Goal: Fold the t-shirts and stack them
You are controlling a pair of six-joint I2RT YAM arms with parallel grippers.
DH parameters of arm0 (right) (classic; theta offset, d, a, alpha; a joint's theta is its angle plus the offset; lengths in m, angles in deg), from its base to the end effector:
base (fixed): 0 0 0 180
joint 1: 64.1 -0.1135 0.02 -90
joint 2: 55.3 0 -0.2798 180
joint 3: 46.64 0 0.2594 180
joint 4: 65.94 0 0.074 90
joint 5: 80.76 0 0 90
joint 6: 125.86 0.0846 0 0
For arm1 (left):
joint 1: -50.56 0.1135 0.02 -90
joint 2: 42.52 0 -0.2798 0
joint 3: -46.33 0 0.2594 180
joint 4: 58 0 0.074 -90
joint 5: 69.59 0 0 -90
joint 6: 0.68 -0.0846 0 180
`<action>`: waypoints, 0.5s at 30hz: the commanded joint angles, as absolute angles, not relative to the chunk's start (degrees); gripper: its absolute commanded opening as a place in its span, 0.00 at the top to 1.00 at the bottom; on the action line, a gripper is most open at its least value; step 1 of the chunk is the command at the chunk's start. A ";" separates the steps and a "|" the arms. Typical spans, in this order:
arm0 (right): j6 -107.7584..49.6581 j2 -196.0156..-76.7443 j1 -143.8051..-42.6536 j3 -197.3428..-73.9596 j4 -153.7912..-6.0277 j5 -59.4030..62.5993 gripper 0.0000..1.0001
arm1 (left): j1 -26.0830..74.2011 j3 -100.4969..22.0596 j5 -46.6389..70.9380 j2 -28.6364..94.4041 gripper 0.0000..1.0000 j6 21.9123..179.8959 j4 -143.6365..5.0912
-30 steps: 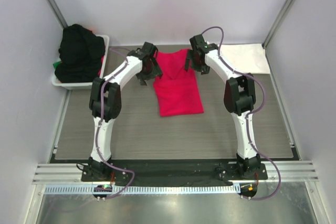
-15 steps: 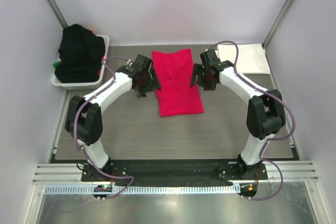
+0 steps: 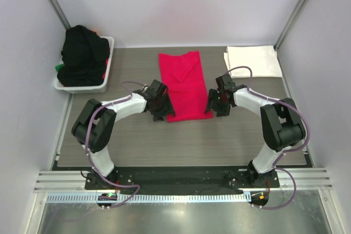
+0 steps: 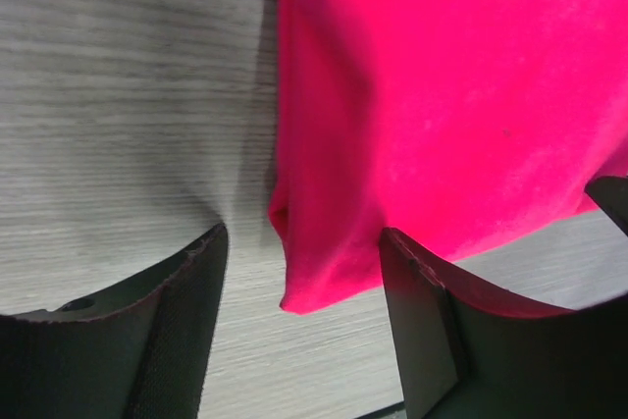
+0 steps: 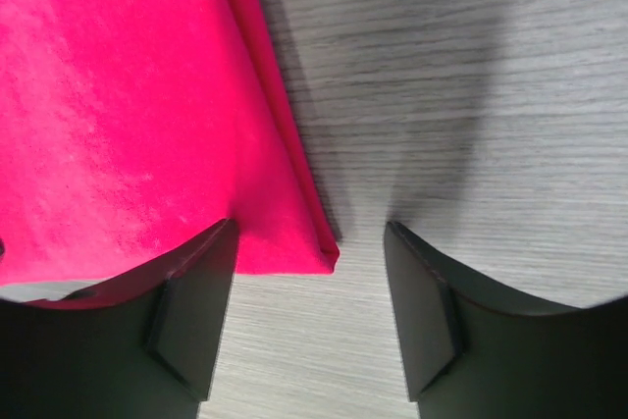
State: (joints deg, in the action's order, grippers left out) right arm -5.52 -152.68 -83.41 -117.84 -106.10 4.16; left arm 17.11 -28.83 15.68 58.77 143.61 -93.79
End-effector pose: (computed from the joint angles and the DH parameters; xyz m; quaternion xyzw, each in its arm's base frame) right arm 0.3299 0.1235 0.1316 0.0849 0.9741 0.1254 0.1677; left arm 0.3150 -0.2165 0.1340 -0.1655 0.9551 -0.1968 0.1470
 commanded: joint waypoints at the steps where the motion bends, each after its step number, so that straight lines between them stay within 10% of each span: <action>1: -4.75 -151.37 -82.91 -115.13 -101.47 1.42 0.34 | 16.37 -26.13 15.31 57.23 0.36 146.53 -87.99; 15: -3.87 -149.78 -82.47 -110.64 -99.35 -0.25 0.56 | 14.44 -16.01 17.69 54.34 0.55 153.21 -81.04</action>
State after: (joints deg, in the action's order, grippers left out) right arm -4.38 -150.15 -82.36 -112.29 -98.95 0.64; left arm 15.16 -18.86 16.18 55.19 151.32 -79.91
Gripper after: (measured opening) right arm 0.450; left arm 0.455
